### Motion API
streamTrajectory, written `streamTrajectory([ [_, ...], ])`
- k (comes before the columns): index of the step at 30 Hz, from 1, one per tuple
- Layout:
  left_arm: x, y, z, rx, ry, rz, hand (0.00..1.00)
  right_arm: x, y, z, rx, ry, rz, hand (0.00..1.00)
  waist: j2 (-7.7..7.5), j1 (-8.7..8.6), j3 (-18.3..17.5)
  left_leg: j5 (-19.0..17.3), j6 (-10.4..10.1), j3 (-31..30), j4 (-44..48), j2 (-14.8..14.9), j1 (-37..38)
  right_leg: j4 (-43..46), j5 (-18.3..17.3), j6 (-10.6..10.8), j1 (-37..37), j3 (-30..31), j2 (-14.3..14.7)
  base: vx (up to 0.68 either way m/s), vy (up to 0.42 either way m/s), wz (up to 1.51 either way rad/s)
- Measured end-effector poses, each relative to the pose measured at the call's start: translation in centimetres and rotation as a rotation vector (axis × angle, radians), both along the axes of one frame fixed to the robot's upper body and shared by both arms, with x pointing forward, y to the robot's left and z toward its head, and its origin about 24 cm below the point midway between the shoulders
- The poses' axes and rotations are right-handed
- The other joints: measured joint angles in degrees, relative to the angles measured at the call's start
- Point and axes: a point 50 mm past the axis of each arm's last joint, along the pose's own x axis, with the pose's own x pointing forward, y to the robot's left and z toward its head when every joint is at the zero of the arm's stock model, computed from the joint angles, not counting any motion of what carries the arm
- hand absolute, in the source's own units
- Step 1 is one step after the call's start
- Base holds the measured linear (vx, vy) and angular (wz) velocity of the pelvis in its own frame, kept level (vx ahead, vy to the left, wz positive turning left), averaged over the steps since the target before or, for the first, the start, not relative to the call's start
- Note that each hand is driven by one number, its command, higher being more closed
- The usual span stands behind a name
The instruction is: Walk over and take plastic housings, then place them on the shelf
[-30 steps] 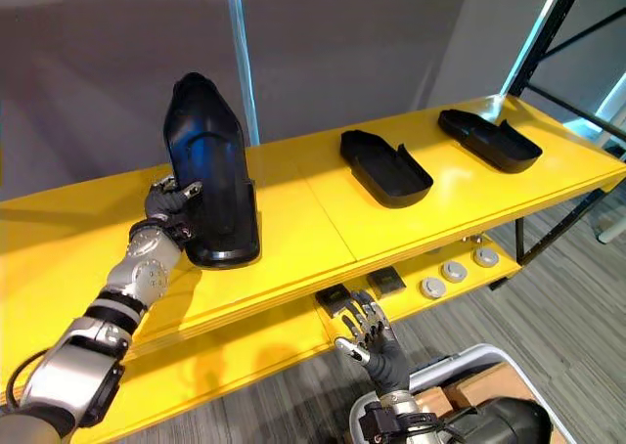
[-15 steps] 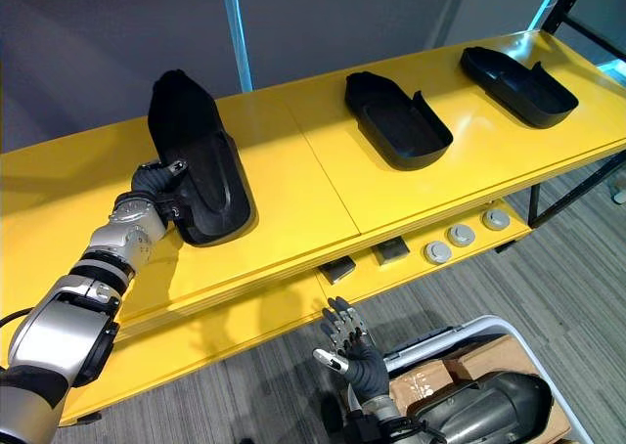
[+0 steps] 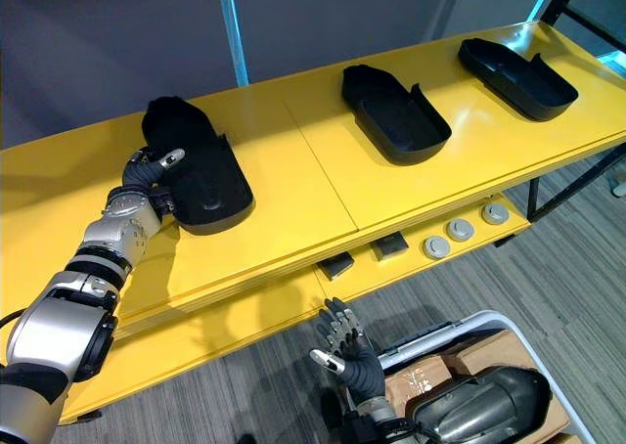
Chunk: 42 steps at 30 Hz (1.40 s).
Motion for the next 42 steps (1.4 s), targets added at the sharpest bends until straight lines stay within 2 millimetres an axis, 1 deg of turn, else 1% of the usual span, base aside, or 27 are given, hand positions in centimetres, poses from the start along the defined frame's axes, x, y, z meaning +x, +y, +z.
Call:
streamTrajectory([
  [5,0.0,0.3,0.2,0.109,0.015,-0.043,0.0,-0.2,0.2,-0.1,0.019,0.0,0.008,0.0,0.01,0.0,0.0,0.1,0.0,0.1,0.0,0.1,0.5,-0.3,0.2,-0.1,0.6,0.1,0.1,0.0,0.001,-0.01],
  [8,-0.1,0.9,0.4,0.171,0.02,-0.042,0.0,-0.3,0.3,-0.1,0.025,0.0,0.021,0.0,0.01,-0.01,0.0,0.1,0.0,0.4,0.0,0.1,0.8,-0.3,0.2,-0.1,0.8,0.3,0.2,0.02,0.014,-0.04],
  [10,-0.2,1.6,0.3,0.255,0.044,-0.016,0.0,-0.6,0.3,-0.3,0.044,0.009,0.029,0.0,0.02,-0.01,0.0,0.1,0.0,0.6,0.0,0.1,0.9,-0.4,0.4,-0.1,0.9,0.4,0.2,0.03,0.022,-0.04],
  [15,-0.5,2.7,0.4,0.318,0.061,0.043,0.0,-1.0,0.4,-0.5,0.052,0.013,0.047,0.0,0.03,-0.03,0.0,0.1,-0.1,0.7,-0.1,0.3,1.5,-0.6,0.4,-0.2,1.6,0.4,0.3,0.03,0.017,-0.01],
  [20,-0.8,3.6,1.1,0.304,0.03,0.116,0.0,-0.9,0.4,-0.5,0.051,0.001,0.063,0.0,0.06,0.01,-0.2,0.1,-0.1,0.5,0.0,0.4,2.3,-0.8,0.4,-0.2,2.7,0.1,0.4,0.03,0.022,0.03],
  [22,-0.8,3.6,1.2,0.306,0.025,0.12,0.0,-0.9,0.1,-0.5,0.046,-0.005,0.06,0.0,0.06,-0.03,-0.4,0.1,-0.1,-0.3,0.0,0.4,2.7,-0.9,0.4,-0.2,3.5,-0.5,0.4,0.02,0.018,0.12],
  [24,-0.8,3.4,1.4,0.291,0.01,0.119,0.0,-0.7,0.0,-0.5,0.041,-0.005,0.055,0.0,0.05,0.08,-1.6,0.2,-0.2,-0.8,0.0,0.4,2.4,-1.0,0.4,-0.2,3.5,-1.2,0.4,0.02,0.021,0.17],
  [26,-0.8,2.9,2.3,0.294,-0.041,0.116,0.0,-0.4,-0.3,-0.9,0.032,0.002,0.045,0.0,0.06,0.57,-2.3,0.3,-0.2,-1.4,0.0,0.4,2.7,-1.2,0.4,-0.2,4.2,-1.6,0.3,0.03,0.021,0.16],
  [27,-0.9,2.4,3.1,0.3,-0.085,0.106,0.0,-0.2,-0.5,-1.0,0.026,0.004,0.041,0.0,0.03,0.82,-2.6,0.3,-0.2,-1.8,0.0,0.4,2.9,-1.3,0.4,-0.2,4.7,-2.0,0.3,0.02,0.015,0.22],
  [28,-1.3,1.6,4.3,0.314,-0.17,0.09,0.0,0.1,-0.8,-0.9,0.018,-0.004,0.03,0.0,0.01,1.07,-3.0,0.4,-0.3,-2.4,0.0,0.4,3.2,-1.6,0.4,-0.2,5.4,-2.9,0.2,0.02,0.021,0.25],
  [29,-2.4,0.4,5.5,0.331,-0.306,0.071,0.0,0.5,-1.2,-0.8,-0.009,-0.011,0.007,0.0,0.01,1.66,-4.3,0.4,-0.3,-2.8,0.0,0.4,3.3,-2.0,0.4,-0.2,5.8,-3.3,0.2,0.01,0.015,0.2],
  [30,-2.6,0.2,5.7,0.334,-0.333,0.066,0.0,0.6,-1.3,-0.9,-0.017,-0.012,0.002,0.0,0.01,1.67,-4.6,0.4,-0.3,-3.0,0.0,0.4,3.3,-2.1,0.4,-0.2,6.1,-3.4,0.2,0.02,0.015,0.24],
  [31,-3.9,-0.8,5.8,0.325,-0.436,0.044,0.0,1.0,-2.0,-0.8,-0.067,-0.021,-0.035,0.0,0.06,1.78,-5.7,0.4,-0.3,-3.8,0.0,0.4,3.5,-2.2,0.2,-0.2,6.9,-4.3,0.2,0.04,0.019,0.23],
  [32,-6.0,-1.9,5.1,0.265,-0.558,0.024,0.0,1.3,-3.3,-0.5,-0.142,-0.034,-0.111,0.0,0.31,2.25,-7.2,0.4,-0.4,-4.1,-0.4,0.3,4.4,-2.2,0.0,-0.2,7.5,-4.7,0.3,0.05,0.026,0.19],
  [33,-6.9,-2.2,4.6,0.235,-0.597,0.021,0.0,1.4,-4.0,-0.4,-0.179,-0.041,-0.15,0.0,0.42,2.7,-7.9,0.4,-0.4,-4.0,-0.6,0.3,4.7,-2.2,-0.1,-0.1,7.7,-4.7,0.4,0.06,0.03,0.08],
  [34,-8.7,-2.9,3.0,0.176,-0.649,0.027,0.0,1.6,-5.5,0.0,-0.241,-0.056,-0.247,0.0,0.63,3.21,-8.5,0.5,-0.4,-4.1,-0.8,0.3,5.7,-2.2,-0.3,0.0,8.6,-4.7,0.3,0.03,0.022,0.02],
  [35,-9.7,-3.1,2.0,0.148,-0.662,0.034,0.0,1.6,-6.2,0.2,-0.277,-0.066,-0.298,0.0,0.74,3.37,-8.6,0.5,-0.4,-4.1,-1.0,0.3,6.4,-2.2,-0.5,0.2,9.2,-4.7,0.3,0.02,0.032,0.0],
  [36,-11.2,-3.3,0.2,0.112,-0.662,0.05,0.0,1.8,-7.3,0.7,-0.32,-0.085,-0.374,0.0,0.97,3.57,-9.1,0.4,-0.4,-3.8,-1.5,0.3,7.4,-2.1,-0.7,0.2,9.7,-4.5,0.4,0.01,0.029,-0.11],
  [37,-13.3,-3.6,-2.4,0.079,-0.636,0.077,0.0,1.9,-8.5,1.3,-0.374,-0.112,-0.465,0.0,1.26,3.74,-10.0,0.2,-0.5,-3.3,-1.5,0.3,7.9,-1.9,-0.9,0.3,9.9,-4.0,0.5,0.01,0.056,-0.3],
  [38,-15.3,-3.8,-4.6,0.046,-0.602,0.111,0.0,2.1,-9.3,2.0,-0.406,-0.145,-0.546,0.0,1.2,4.36,-10.2,-1.8,-0.7,-2.9,1.6,0.4,7.2,-1.4,-0.9,0.4,9.6,-2.5,0.6,0.0,0.049,-0.41],
  [39,-16.2,-3.9,-5.5,0.029,-0.579,0.132,0.0,2.3,-9.6,2.4,-0.416,-0.163,-0.58,0.0,1.18,4.83,-10.2,-3.5,-0.7,-2.7,4.6,0.6,6.1,-0.8,-1.0,0.4,9.3,-1.5,0.8,-0.06,0.063,-0.75],
  [40,-18.0,-3.8,-7.3,0.005,-0.524,0.177,0.0,2.8,-9.8,3.2,-0.412,-0.198,-0.627,0.0,1.3,5.96,-10.1,-7.1,-0.6,-3.9,12.0,0.9,3.8,0.1,-1.0,0.4,8.3,1.1,1.6,-0.09,0.047,-0.9],
  [41,-18.8,-3.8,-8.0,-0.005,-0.503,0.197,0.0,3.1,-9.8,3.6,-0.412,-0.215,-0.643,0.0,1.34,6.82,-10.0,-8.7,-0.6,-6.2,15.9,1.0,2.7,0.8,-1.2,0.2,7.6,3.2,2.2,-0.14,0.071,-1.58],
  [42,-20.5,-3.6,-8.7,-0.023,-0.483,0.236,0.0,3.8,-9.4,4.5,-0.409,-0.26,-0.654,0.0,1.68,8.39,-10.0,-11.8,-1.0,-13.7,22.5,0.5,0.9,2.9,-1.9,0.6,5.6,7.8,3.7,-0.16,0.105,-2.07],
])
